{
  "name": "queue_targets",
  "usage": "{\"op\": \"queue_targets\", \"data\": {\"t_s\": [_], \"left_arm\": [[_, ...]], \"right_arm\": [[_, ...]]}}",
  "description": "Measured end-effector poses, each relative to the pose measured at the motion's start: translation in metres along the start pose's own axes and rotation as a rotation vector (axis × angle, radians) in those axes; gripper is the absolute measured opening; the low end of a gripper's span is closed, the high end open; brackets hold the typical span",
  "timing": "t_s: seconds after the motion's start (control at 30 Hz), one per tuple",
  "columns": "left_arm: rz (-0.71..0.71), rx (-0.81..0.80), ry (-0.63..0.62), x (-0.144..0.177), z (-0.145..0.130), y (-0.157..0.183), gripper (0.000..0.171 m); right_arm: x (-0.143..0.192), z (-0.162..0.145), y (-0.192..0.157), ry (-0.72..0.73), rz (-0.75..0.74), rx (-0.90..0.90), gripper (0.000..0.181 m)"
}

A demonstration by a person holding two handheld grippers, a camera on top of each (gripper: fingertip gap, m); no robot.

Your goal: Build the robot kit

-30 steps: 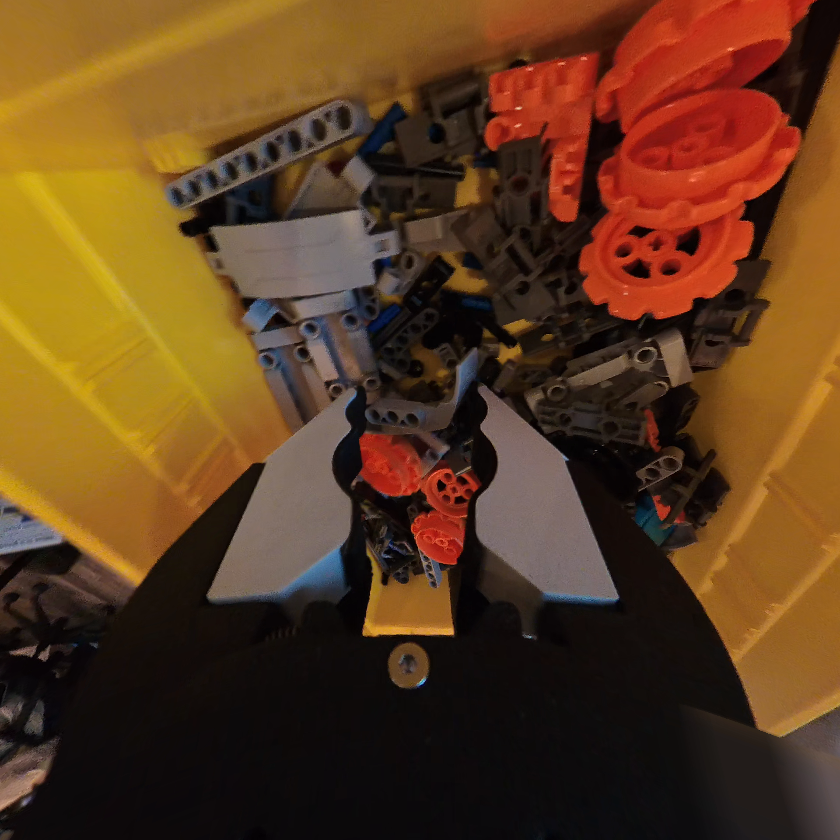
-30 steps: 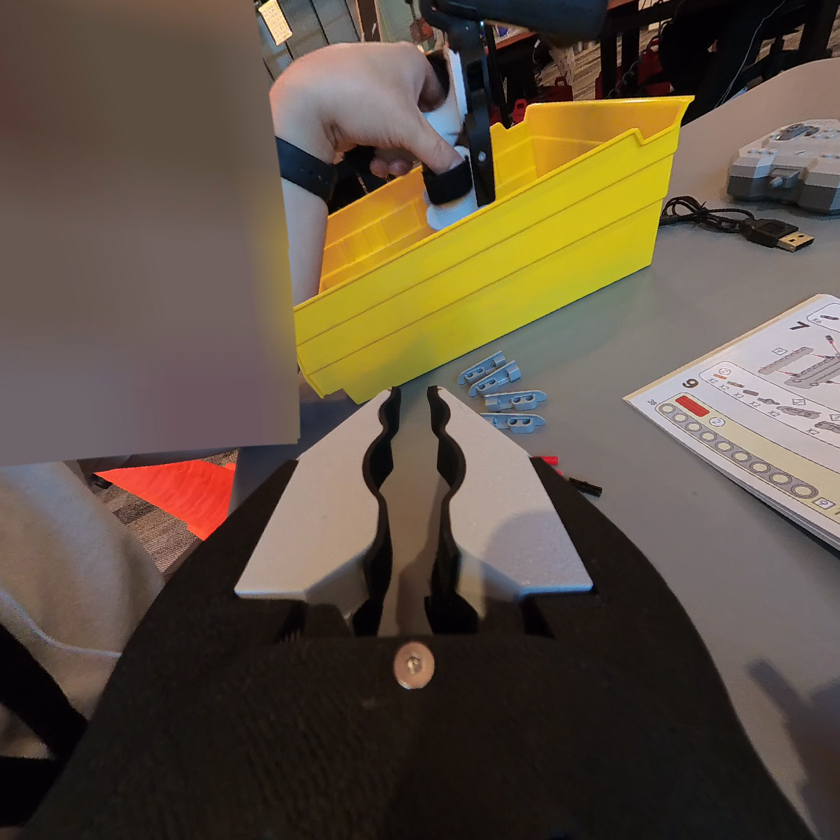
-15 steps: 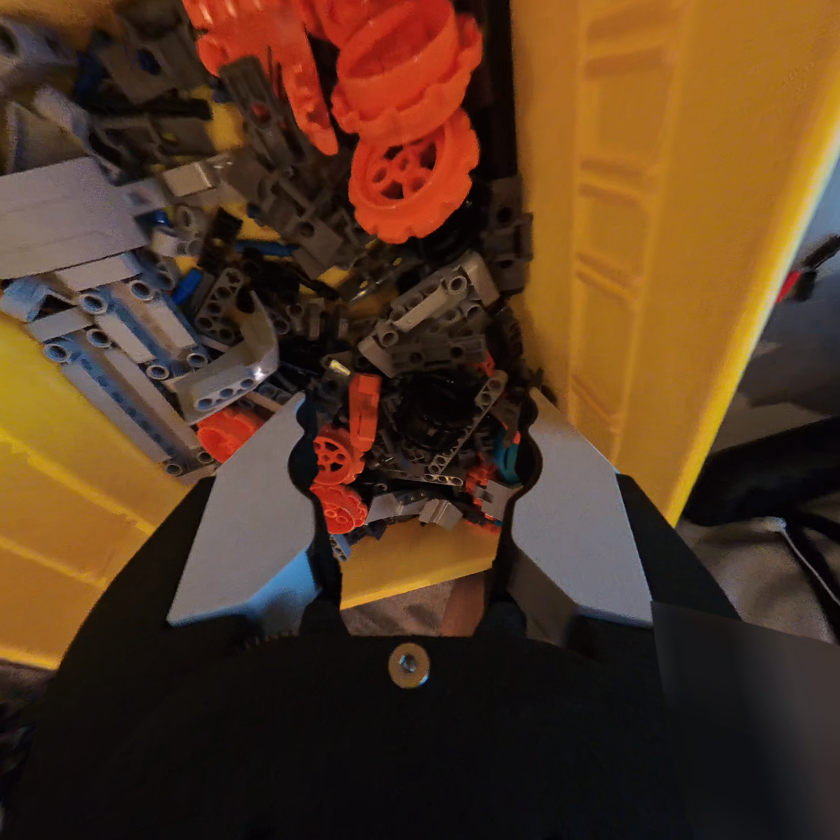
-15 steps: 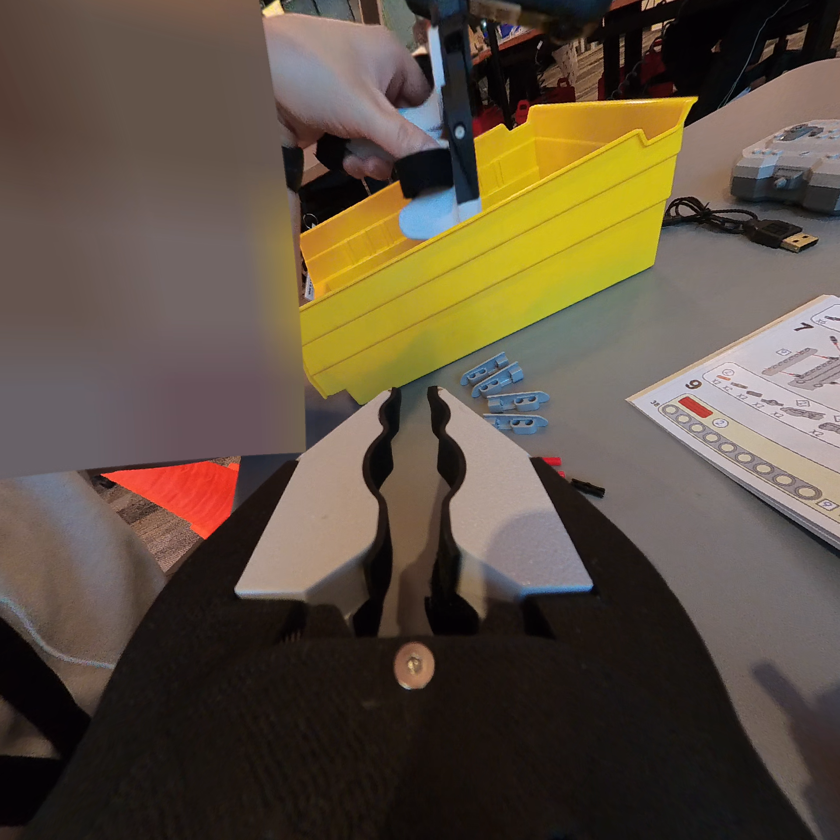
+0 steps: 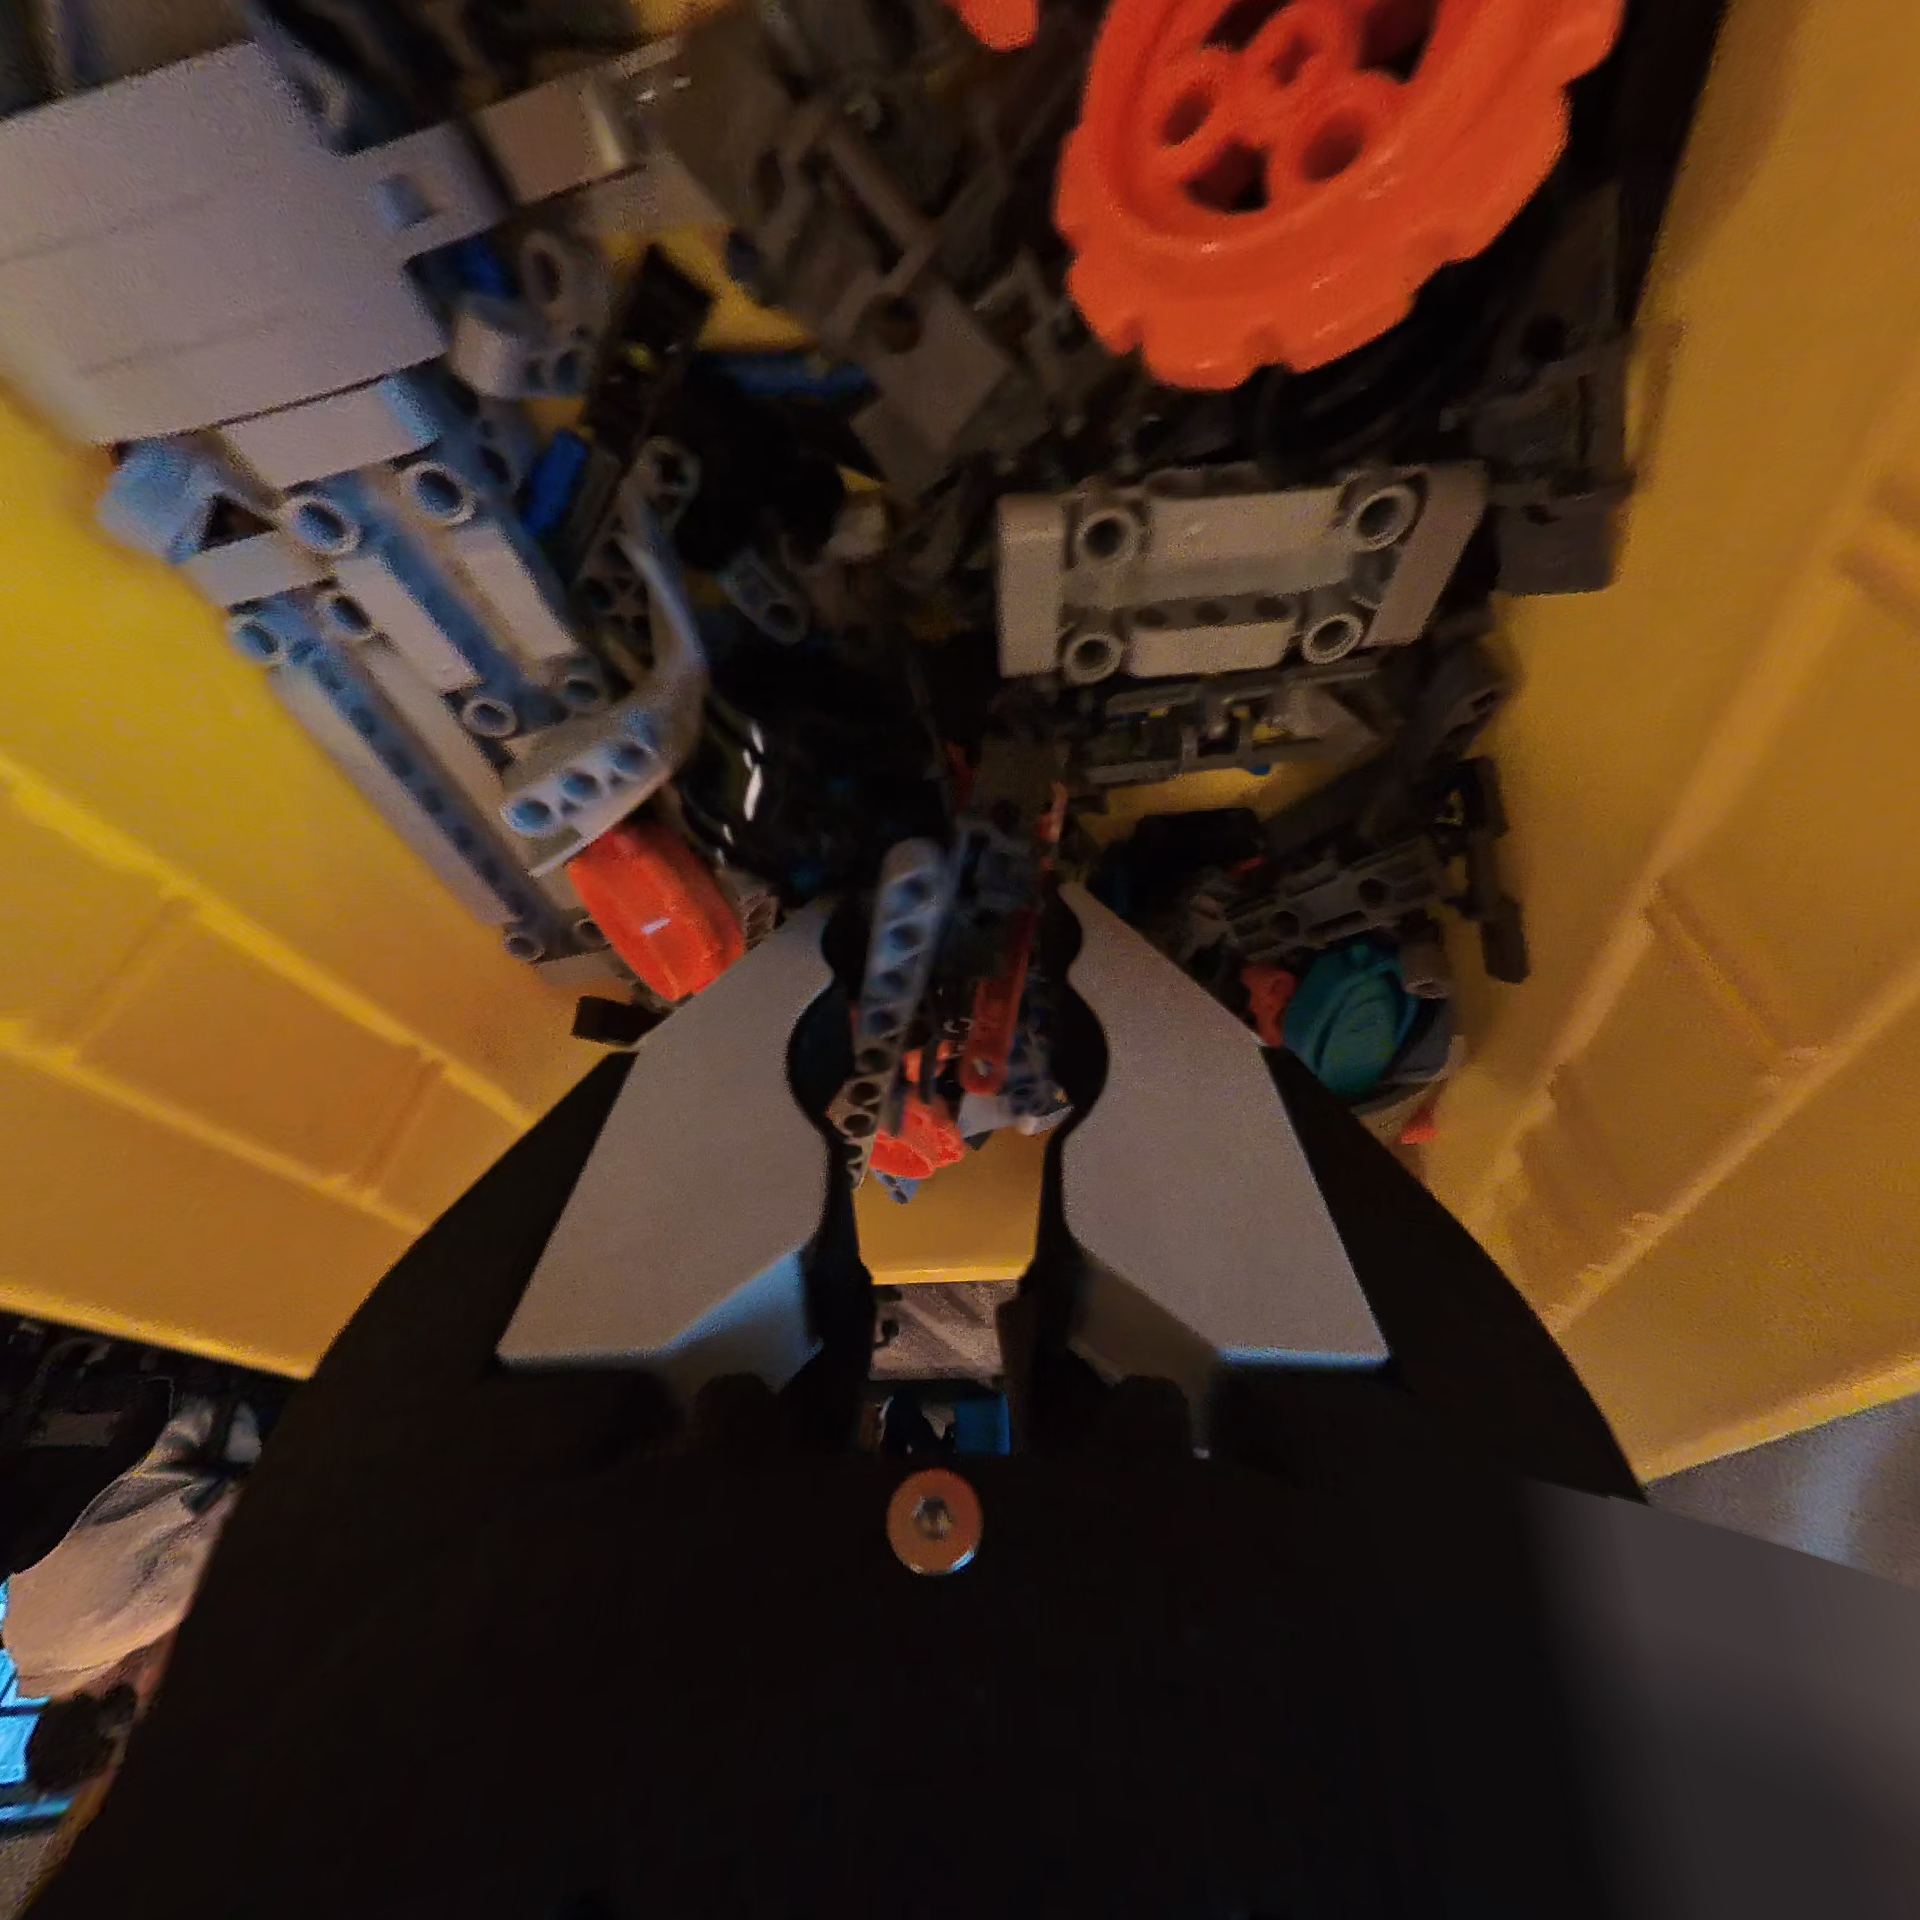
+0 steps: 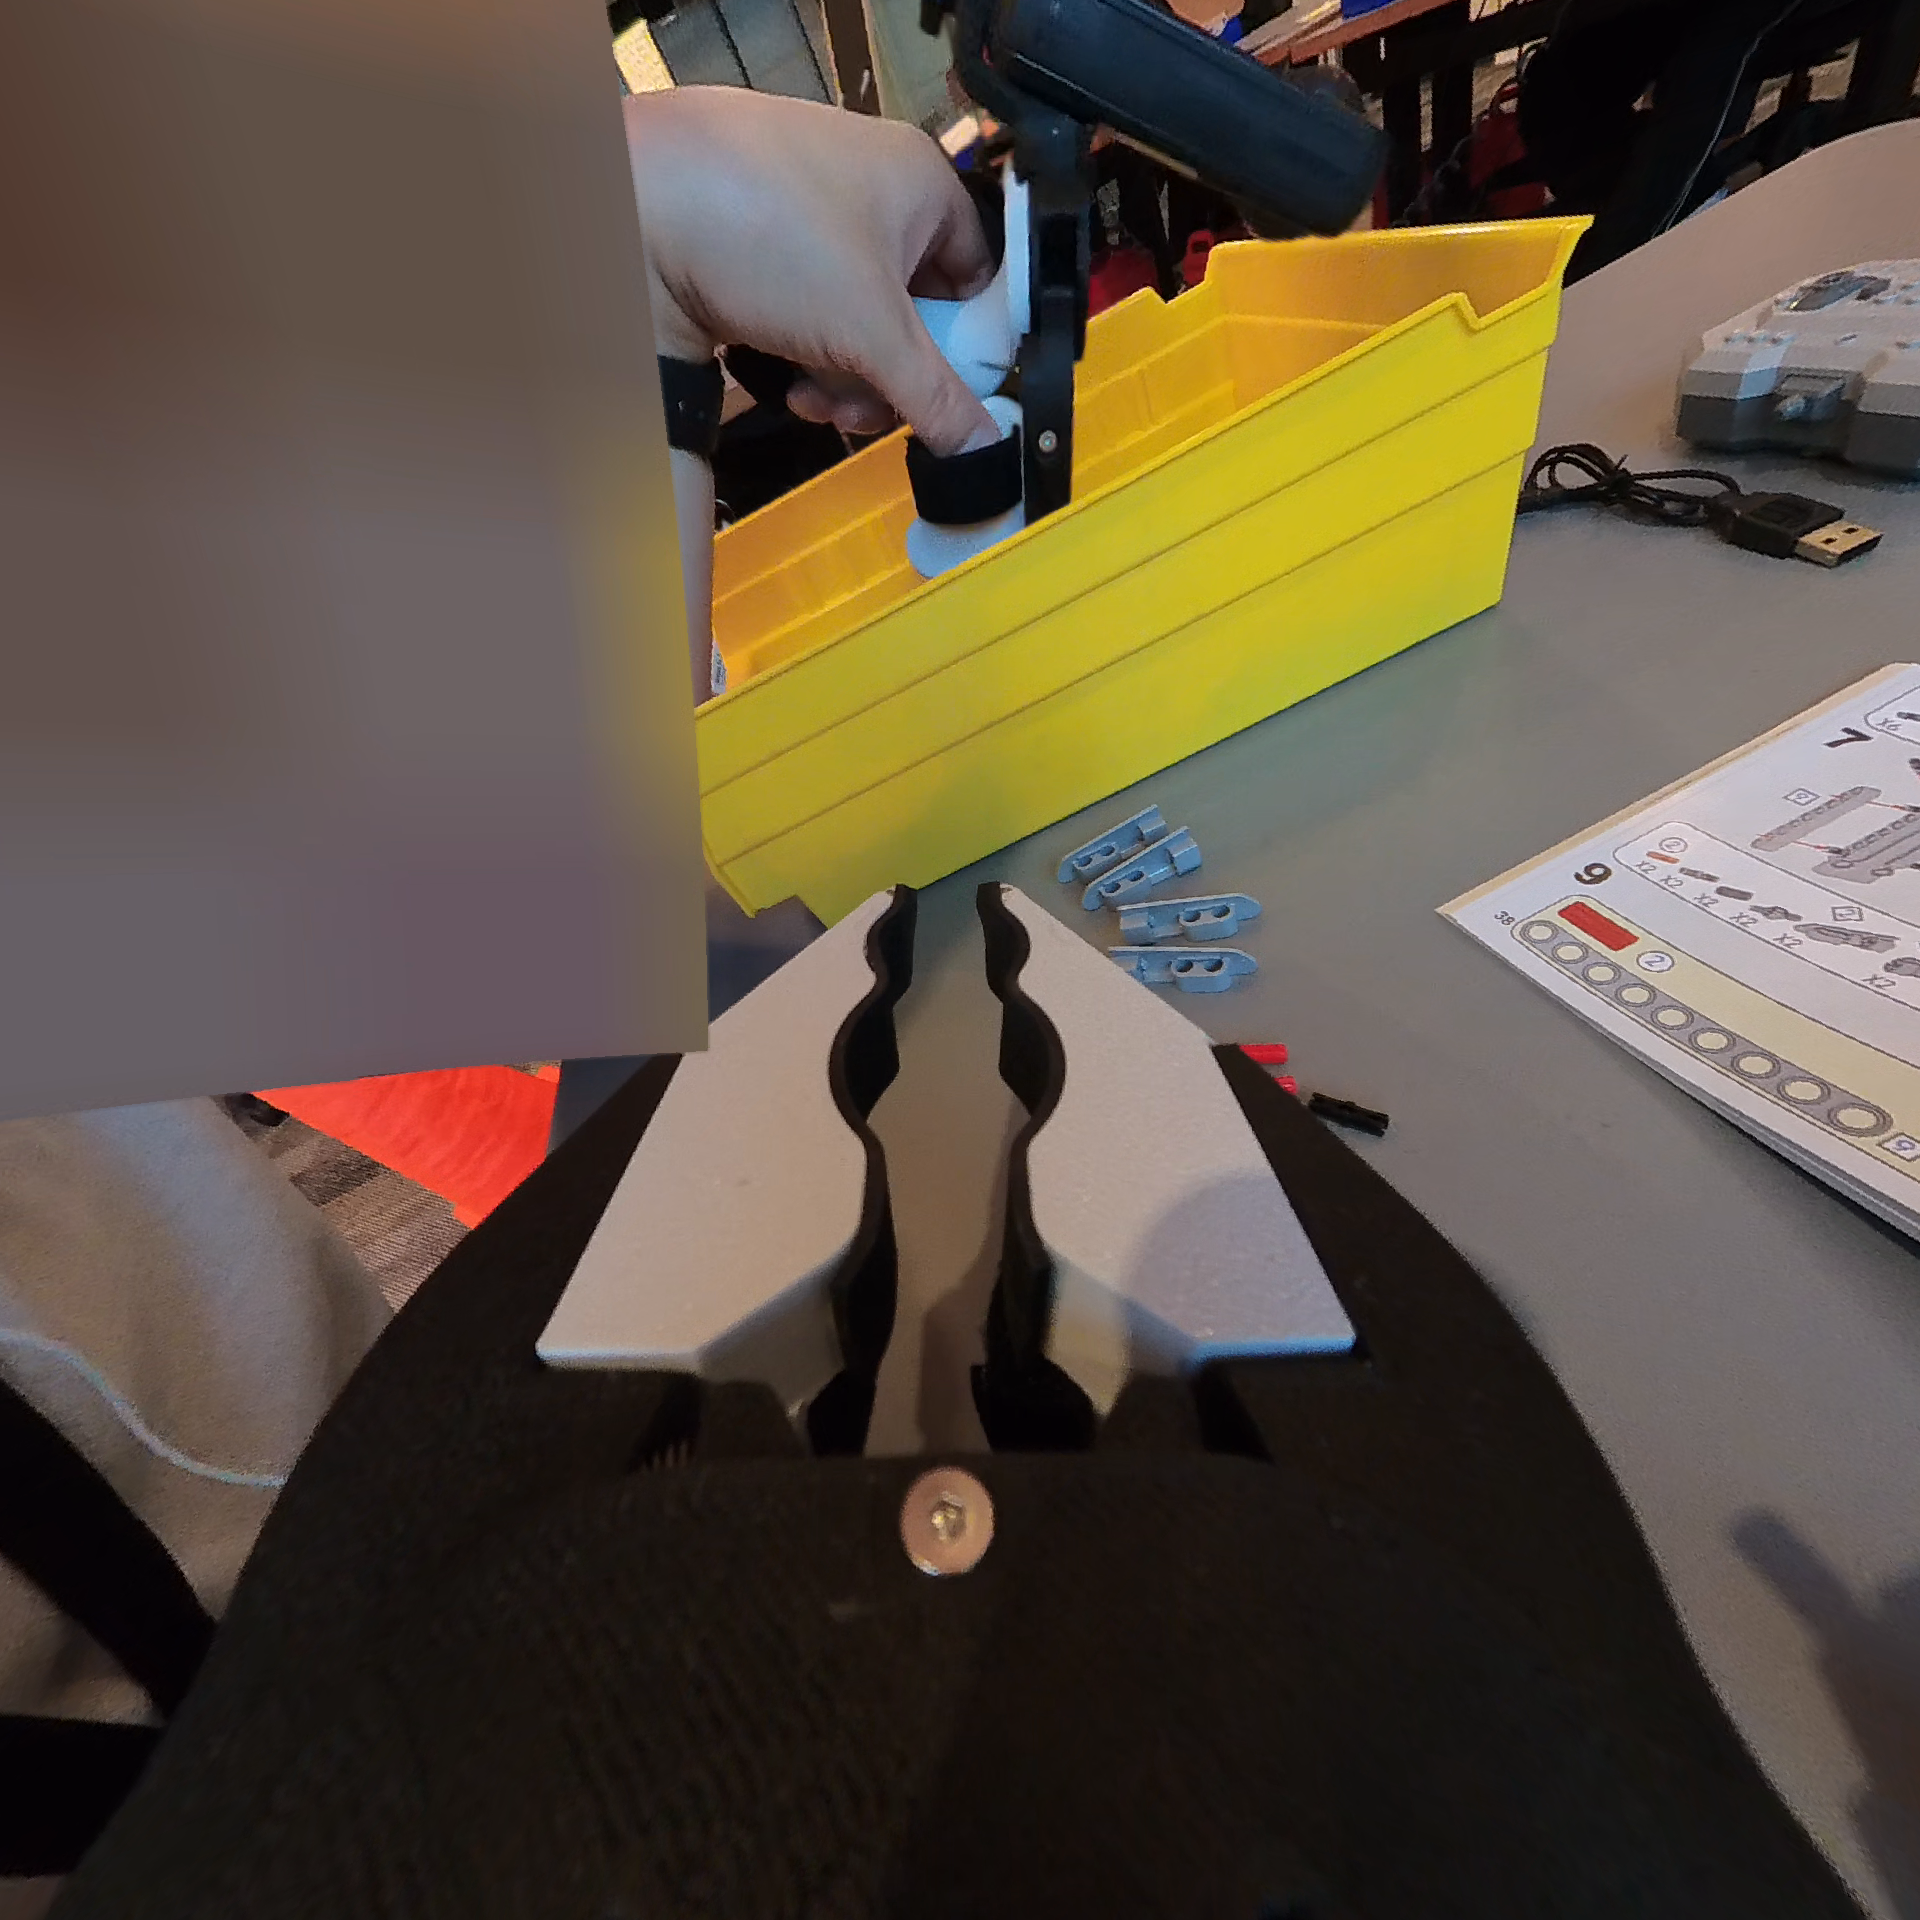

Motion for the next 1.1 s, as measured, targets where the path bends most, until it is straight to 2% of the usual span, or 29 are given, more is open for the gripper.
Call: {"op": "queue_targets", "data": {"t_s": [0.17, 0.43, 0.53, 0.63, 0.7, 0.8, 0.97, 1.1], "left_arm": [[0.016, 0.04, 0.023, 0.002, -0.01, -0.019, 0.02], [0.033, 0.133, 0.093, 0.009, -0.018, -0.041, 0.017], [0.033, 0.18, 0.12, 0.015, -0.023, -0.042, 0.041], [0.054, 0.171, 0.189, 0.028, -0.027, -0.036, 0.045], [0.02, 0.1, 0.255, 0.036, -0.023, -0.02, 0.049], [-0.019, -0.092, 0.305, 0.042, -0.008, 0.007, 0.055], [0.061, -0.285, 0.29, 0.035, 0.026, 0.024, 0.067], [0.134, -0.353, 0.252, 0.025, 0.042, 0.026, 0.07]], "right_arm": [[-0.001, -0.001, 0.0, -0.006, -0.001, 0.002, 0.012], [-0.002, -0.002, 0.0, -0.01, 0.001, 0.001, 0.012], [-0.002, -0.002, 0.0, -0.009, 0.001, 0.001, 0.012], [-0.001, -0.001, 0.0, -0.006, 0.001, 0.0, 0.012], [-0.001, -0.001, 0.0, -0.006, 0.003, -0.002, 0.012], [-0.001, -0.001, -0.001, -0.007, 0.006, -0.003, 0.012], [-0.001, -0.001, -0.001, -0.004, 0.005, 0.0, 0.012], [-0.001, -0.001, 0.0, -0.004, 0.01, -0.012, 0.012]]}}
Point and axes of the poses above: each gripper's, where its closed fingertips meet, x back along the fingers, z out of its top, y = z × x across the jaws, the point moved 4 cm from there along x, back along the fingers, and after that the axes turned 9 degrees about -y, right-handed, at the moved point
